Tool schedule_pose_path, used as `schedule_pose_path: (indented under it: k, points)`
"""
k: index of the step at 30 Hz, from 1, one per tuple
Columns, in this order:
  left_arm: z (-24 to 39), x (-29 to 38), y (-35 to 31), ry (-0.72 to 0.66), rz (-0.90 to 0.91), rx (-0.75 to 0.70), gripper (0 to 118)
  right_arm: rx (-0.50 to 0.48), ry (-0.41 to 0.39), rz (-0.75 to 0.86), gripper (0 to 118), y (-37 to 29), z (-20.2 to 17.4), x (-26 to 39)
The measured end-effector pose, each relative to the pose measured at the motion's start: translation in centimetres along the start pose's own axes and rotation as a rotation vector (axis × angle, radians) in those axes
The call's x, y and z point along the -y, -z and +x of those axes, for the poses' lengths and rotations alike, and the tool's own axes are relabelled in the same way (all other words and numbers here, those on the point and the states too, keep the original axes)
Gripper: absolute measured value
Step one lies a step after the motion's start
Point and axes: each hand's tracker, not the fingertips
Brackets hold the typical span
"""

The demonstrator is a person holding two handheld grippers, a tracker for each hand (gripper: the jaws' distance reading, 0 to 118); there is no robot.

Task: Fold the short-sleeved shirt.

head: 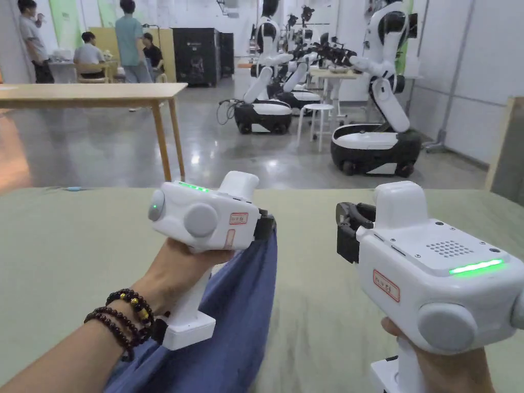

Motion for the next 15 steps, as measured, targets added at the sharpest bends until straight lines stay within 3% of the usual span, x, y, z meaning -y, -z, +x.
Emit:
schedule_pose_path:
  k: [7, 12, 15]
  points:
    - [13.6, -4.6, 9.1, 0.093, 0.025, 0.322, 0, 0.171, 0.003, 0.036, 1, -4.6, 8.2, -0.9]
    - [17.8, -0.3, 15.6, 0.181, -0.146, 0.305, 0, 0.237, 0.012, 0.022, 1, -6.1, 11.7, 0.1]
    - [18.3, 5.0, 19.3, 0.157, -0.248, 0.279, 0, 0.248, 0.035, 0.006, 1, -6.4, 13.0, 1.4]
